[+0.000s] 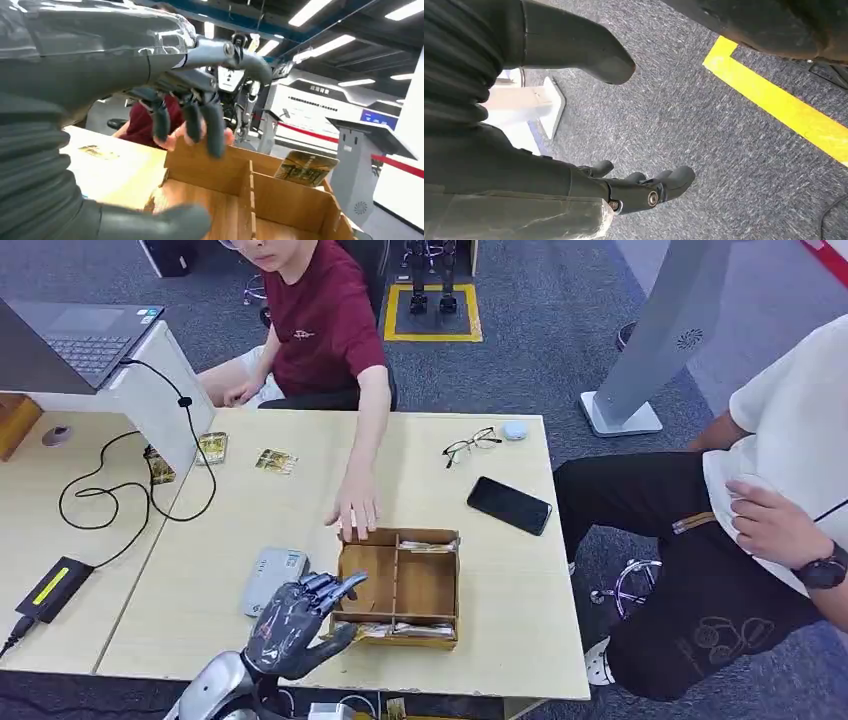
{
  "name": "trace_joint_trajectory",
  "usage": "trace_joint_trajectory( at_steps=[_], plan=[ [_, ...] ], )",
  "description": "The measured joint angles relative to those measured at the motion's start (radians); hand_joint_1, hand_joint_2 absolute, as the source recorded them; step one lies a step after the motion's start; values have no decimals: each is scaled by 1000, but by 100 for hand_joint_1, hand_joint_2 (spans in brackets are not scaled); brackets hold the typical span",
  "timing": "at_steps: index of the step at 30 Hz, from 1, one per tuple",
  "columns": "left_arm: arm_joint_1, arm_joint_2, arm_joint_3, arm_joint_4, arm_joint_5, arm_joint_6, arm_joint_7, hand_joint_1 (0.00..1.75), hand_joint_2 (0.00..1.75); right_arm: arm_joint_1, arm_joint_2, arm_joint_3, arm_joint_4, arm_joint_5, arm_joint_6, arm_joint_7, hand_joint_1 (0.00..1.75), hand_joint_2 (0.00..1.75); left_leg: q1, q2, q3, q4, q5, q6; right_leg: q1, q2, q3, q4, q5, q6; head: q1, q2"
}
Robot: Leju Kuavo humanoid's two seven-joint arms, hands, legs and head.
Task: Pass the card to the sensor for recognition and then transmit it.
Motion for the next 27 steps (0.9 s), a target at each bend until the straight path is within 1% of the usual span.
trace_joint_trajectory(
  at_steps=[27],
  plan=[
    [6,1,9,-8,-5,2,0,0,175,2,0,0,0,0,-2,1,0,175,0,0,0,0,0,0,0,0,0,0,0,0,0,0]
  ],
)
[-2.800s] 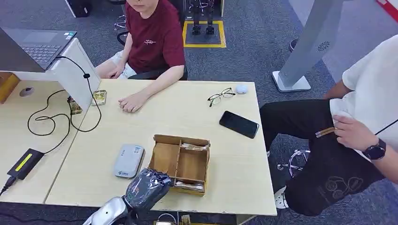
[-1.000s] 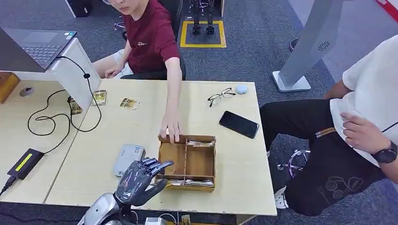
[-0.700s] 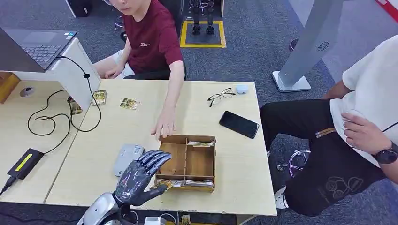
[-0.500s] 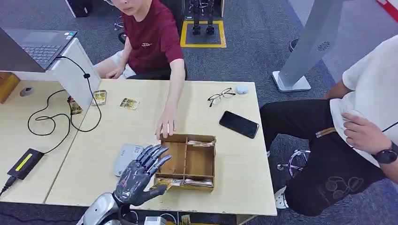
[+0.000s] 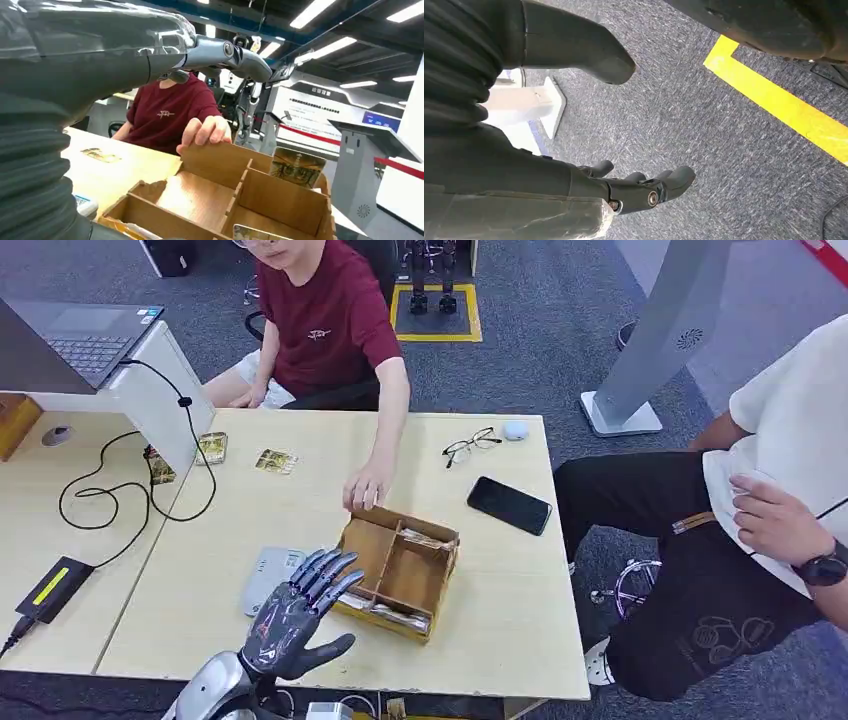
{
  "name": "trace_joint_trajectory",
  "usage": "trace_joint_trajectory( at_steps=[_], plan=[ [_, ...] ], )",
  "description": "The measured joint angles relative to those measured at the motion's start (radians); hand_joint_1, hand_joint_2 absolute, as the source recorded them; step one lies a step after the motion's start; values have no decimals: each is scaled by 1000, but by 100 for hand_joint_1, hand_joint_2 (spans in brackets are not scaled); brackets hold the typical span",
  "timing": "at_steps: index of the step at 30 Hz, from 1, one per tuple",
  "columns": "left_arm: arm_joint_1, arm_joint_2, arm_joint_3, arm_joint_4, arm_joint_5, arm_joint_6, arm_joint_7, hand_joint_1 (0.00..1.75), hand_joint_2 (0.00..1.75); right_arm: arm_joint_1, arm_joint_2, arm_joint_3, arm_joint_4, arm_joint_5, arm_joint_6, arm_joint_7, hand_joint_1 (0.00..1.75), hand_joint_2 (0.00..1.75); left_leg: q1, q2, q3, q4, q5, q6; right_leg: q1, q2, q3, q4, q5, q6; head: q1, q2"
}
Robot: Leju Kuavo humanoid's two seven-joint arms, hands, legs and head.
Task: Pass the card to the sensor for recognition and then transmit it.
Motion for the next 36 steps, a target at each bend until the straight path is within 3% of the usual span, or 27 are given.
trace_joint_trajectory(
  at_steps=[14,22,23,29,36],
  plan=[
    [2,-1,6,-16,-2,16,0,0,175,0,0,0,0,13,-1,3,0,175,0,0,0,0,0,0,0,0,0,0,0,0,0,0],
    [18,7,6,-16,-29,-3,-29,0,175,0,0,0,0,15,-1,3,0,175,0,0,0,0,0,0,0,0,0,0,0,0,0,0],
    [18,7,6,-15,-37,-3,-26,0,175,0,0,0,0,15,-1,3,0,0,0,0,0,0,0,0,0,0,0,0,0,0,0,0],
    [10,7,3,2,-97,4,22,0,175,0,0,0,0,15,-1,9,0,0,0,0,0,0,0,0,0,0,0,0,0,0,0,0],
    [5,7,0,27,-113,6,25,0,175,-1,0,0,0,15,-1,11,0,0,0,0,0,0,0,0,0,0,0,0,0,0,0,0]
  ],
)
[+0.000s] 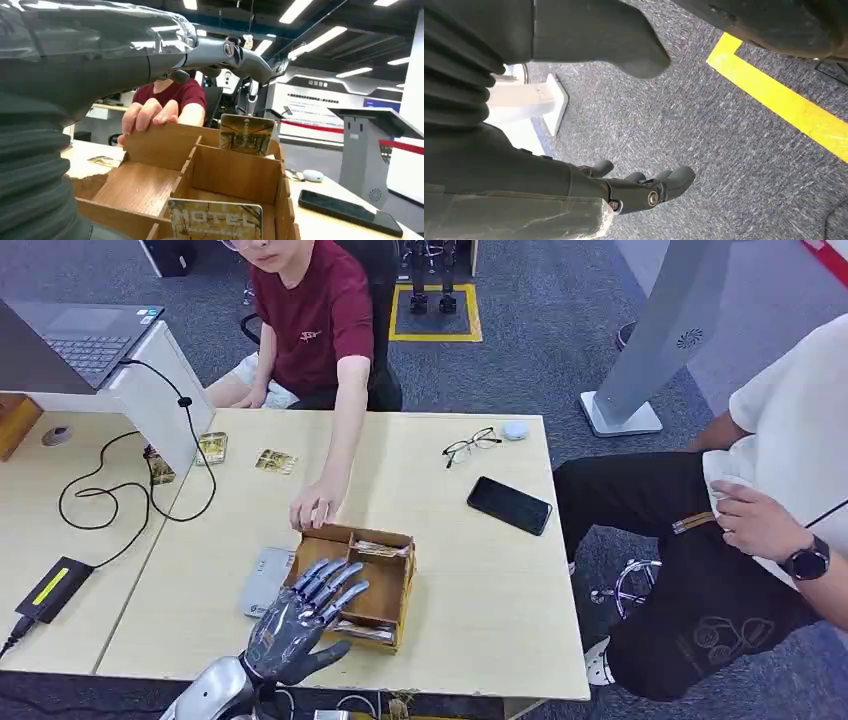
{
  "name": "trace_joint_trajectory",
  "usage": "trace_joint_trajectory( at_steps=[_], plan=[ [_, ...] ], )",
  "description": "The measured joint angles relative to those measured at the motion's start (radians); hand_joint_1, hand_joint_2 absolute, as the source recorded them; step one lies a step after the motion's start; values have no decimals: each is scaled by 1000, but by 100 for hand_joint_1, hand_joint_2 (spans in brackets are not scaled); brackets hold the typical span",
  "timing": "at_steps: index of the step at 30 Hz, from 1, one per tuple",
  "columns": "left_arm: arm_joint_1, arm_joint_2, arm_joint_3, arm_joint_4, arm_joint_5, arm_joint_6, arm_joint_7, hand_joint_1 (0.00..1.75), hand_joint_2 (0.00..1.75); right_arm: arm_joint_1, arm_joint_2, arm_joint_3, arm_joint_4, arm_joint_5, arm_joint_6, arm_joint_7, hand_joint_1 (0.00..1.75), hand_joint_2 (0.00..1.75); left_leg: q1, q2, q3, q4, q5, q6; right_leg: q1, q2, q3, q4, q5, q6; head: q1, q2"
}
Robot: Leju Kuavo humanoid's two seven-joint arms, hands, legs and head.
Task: Pass the card to the sensor for recognition and then transmit it.
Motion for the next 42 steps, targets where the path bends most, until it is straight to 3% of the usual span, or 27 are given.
trace_joint_trajectory(
  at_steps=[13,36,42],
  plan=[
    [-9,0,-17,17,-26,0,33,0,175,0,1,0,0,1,0,3,0,0,0,0,0,0,0,0,0,0,0,0,0,0,0,0],
    [-10,0,-33,15,139,-44,-61,0,175,1,1,0,0,1,-2,0,0,0,0,0,0,0,0,0,0,0,0,0,0,0,0,0],
    [-10,0,-33,15,119,-50,-57,0,175,1,1,0,0,1,0,0,0,0,0,0,0,0,0,0,0,0,0,0,0,0,0,0]
  ],
)
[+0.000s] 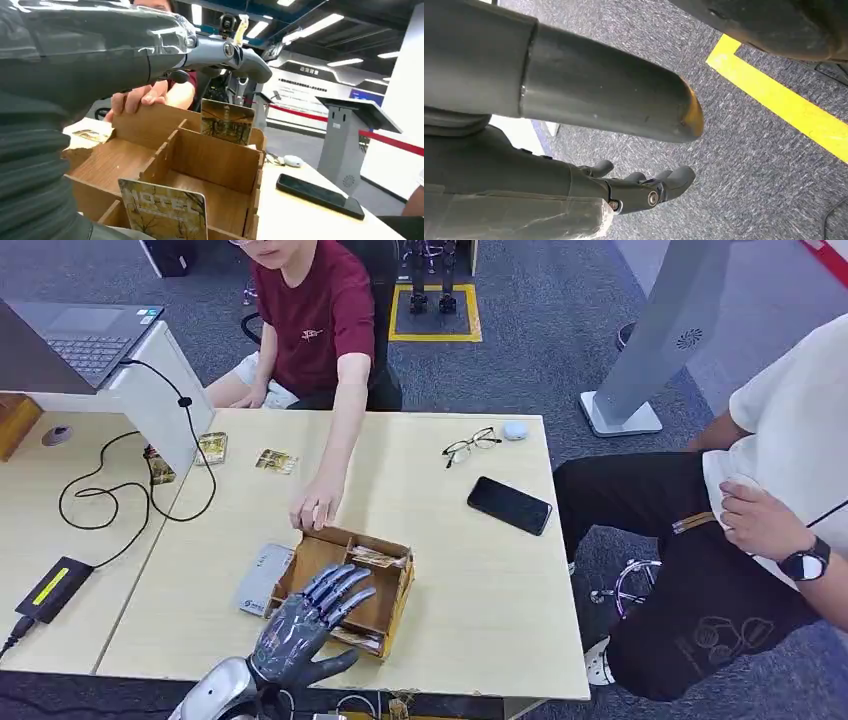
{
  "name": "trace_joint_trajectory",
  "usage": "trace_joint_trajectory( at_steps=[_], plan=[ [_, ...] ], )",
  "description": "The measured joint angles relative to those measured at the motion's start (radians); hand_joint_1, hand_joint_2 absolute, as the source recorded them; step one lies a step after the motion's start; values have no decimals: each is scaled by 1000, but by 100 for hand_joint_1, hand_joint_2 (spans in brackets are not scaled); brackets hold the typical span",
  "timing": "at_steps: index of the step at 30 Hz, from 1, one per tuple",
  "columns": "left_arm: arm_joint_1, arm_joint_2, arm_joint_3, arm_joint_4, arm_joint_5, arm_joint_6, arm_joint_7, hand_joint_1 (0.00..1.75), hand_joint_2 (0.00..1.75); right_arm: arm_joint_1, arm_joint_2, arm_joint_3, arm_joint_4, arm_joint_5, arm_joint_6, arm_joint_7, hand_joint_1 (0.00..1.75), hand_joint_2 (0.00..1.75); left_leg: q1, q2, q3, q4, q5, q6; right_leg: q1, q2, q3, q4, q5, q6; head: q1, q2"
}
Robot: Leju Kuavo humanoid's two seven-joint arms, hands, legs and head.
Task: Pass the card to the sensor for recognition and then transmit it.
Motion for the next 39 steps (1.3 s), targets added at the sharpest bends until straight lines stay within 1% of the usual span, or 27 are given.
trace_joint_trajectory(
  at_steps=[2,3,11,12,13,14,22,23,24,26,36,37,38,39],
  plan=[
    [0,0,0,0,0,0,0,0,175,0,0,0,0,0,0,0,0,0,0,0,0,0,0,0,0,0,0,0,0,0,0,0],
    [0,0,0,0,0,0,0,175,175,0,0,0,0,0,0,0,0,0,0,0,0,0,0,0,0,0,0,0,0,0,0,0],
    [0,2,0,1,-5,-26,0,175,175,0,0,0,0,6,0,0,0,0,0,0,0,0,0,0,0,0,0,0,0,0,0,0],
    [0,2,0,1,-5,-27,0,169,175,0,0,0,0,6,0,-1,0,0,0,0,0,0,0,0,0,0,0,0,0,0,0,0],
    [0,2,0,1,-4,-27,0,168,175,0,0,0,0,6,0,-2,0,0,0,0,0,0,0,0,0,0,0,0,0,0,0,0],
    [0,2,0,1,-2,-28,0,173,175,0,0,0,0,6,0,-2,0,0,0,0,0,0,0,0,0,0,0,0,0,0,0,0],
    [0,9,0,1,3,-30,0,173,175,0,0,0,0,6,-2,-2,0,0,0,0,0,0,0,0,0,0,0,0,0,0,0,0],
    [0,10,0,1,3,-30,0,169,175,0,0,0,0,6,-2,-2,0,0,0,0,0,0,0,0,0,0,0,0,0,0,0,0],
    [0,10,0,1,3,-30,0,175,175,0,0,0,0,6,-2,-2,0,0,0,0,0,0,0,0,0,0,0,0,0,0,0,0],
    [0,10,0,1,3,-30,0,173,175,0,0,0,0,6,-2,-2,0,0,0,0,0,0,0,0,0,0,0,0,0,0,0,0],
    [0,18,0,1,9,-36,0,175,175,0,0,0,0,-1,-3,-9,0,0,0,0,0,0,0,0,0,0,0,0,0,0,0,0],
    [0,19,0,1,9,-36,0,59,175,0,0,0,0,-1,-3,-9,0,0,0,0,0,0,0,0,0,0,0,0,0,0,0,0],
    [0,19,0,1,9,-36,0,0,175,0,0,0,0,-1,-3,-9,0,0,0,0,0,0,0,0,0,0,0,0,0,0,0,0],
    [0,20,0,1,9,-36,0,0,175,0,0,0,0,-1,-3,-9,0,0,0,0,0,0,0,0,0,0,0,0,0,0,0,0]
  ],
)
